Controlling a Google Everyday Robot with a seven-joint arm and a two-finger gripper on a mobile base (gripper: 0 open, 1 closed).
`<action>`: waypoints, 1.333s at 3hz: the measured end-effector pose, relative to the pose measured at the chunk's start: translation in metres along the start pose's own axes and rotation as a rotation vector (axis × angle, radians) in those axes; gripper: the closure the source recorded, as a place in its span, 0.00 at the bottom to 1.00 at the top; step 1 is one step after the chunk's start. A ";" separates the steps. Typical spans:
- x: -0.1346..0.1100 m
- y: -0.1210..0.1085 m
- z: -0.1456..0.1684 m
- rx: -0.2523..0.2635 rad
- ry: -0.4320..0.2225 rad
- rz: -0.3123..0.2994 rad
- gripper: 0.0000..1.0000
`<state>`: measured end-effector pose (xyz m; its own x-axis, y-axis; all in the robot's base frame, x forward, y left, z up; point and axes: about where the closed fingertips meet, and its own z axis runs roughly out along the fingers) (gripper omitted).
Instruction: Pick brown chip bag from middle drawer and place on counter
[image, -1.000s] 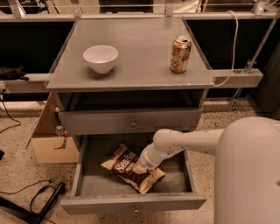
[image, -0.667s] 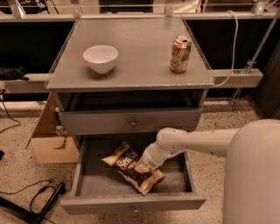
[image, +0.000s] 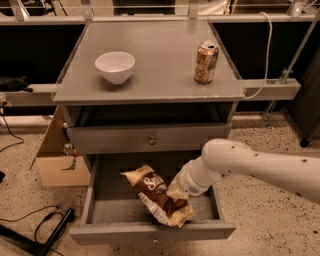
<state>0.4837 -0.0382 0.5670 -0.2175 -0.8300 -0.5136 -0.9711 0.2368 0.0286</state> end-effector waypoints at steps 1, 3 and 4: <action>-0.017 0.024 -0.087 0.040 0.037 -0.050 1.00; -0.105 0.032 -0.263 0.210 0.196 -0.159 1.00; -0.165 0.033 -0.331 0.303 0.264 -0.203 1.00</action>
Offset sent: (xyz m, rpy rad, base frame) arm -0.0478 -0.0609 0.3207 -0.2827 -0.1984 0.0467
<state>0.4556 -0.0604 0.9364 -0.0810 -0.9662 -0.2448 -0.9328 0.1600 -0.3229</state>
